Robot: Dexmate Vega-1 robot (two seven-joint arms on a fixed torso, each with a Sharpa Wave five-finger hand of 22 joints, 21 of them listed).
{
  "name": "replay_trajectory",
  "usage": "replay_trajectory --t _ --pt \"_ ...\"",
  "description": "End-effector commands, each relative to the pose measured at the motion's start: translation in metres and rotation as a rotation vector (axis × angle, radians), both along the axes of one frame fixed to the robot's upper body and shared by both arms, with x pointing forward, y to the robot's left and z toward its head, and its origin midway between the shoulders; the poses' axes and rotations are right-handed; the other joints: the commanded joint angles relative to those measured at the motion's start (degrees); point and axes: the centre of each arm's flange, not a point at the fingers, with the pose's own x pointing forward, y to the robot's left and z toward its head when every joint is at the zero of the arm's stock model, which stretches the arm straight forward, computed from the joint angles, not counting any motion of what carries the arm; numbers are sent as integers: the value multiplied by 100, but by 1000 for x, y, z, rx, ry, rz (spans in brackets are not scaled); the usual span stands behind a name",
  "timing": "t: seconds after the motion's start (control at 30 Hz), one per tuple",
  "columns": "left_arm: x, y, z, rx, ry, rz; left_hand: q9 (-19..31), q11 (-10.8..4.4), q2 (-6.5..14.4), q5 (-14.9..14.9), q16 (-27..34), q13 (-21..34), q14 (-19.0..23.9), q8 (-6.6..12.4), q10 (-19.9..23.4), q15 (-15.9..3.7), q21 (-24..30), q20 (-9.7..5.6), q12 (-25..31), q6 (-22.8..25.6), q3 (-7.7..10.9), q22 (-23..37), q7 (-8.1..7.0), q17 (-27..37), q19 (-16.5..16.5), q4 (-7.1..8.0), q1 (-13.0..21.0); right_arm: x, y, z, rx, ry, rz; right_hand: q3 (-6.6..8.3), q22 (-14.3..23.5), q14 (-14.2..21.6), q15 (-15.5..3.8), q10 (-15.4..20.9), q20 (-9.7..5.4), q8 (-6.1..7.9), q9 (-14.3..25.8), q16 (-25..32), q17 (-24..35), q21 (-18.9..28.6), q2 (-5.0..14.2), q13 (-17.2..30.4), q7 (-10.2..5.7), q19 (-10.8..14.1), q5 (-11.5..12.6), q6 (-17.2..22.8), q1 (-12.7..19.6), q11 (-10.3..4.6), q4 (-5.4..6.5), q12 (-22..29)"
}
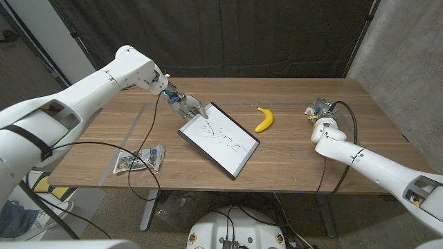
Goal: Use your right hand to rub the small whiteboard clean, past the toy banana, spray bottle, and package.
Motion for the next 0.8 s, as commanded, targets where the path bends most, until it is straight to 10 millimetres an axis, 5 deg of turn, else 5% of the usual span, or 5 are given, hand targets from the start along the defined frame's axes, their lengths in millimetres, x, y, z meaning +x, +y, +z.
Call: replay_trajectory --t 0.03,0.33,0.8 --pt "2 -2 0 6 3 -6 12 -12 14 6 -10 7 0 -18 4 28 -10 23 -6 65 58 13 42 7 4 -4 -28 -29 20 32 -42 -156 96 -4 -10 -169 -432 -84 -534 -25 3 -34 28 -39 78 12 -8 -132 -12 66 -161 3 85 -53" --pt "3 -2 -1 3 1 -8 13 -22 11 3 -13 8 -13 -31 14 19 -14 27 -8 62 77 14 38 7 2 -4 -46 -56 34 41 -54 -237 176 -9 -22 -232 -396 -125 -530 -46 -4 -27 36 -47 118 12 -12 -192 -15 105 -245 15 134 -77" --pt "0 1 5 12 -2 6 13 -3 -5 -1 8 8 56 -32 78 39 -9 45 -1 124 124 13 62 3 33 -18 -82 -126 75 20 -60 -414 413 35 -41 -201 -423 -35 -536 -41 -15 -1 23 -33 82 10 -87 -208 8 240 -200 -43 46 -53"
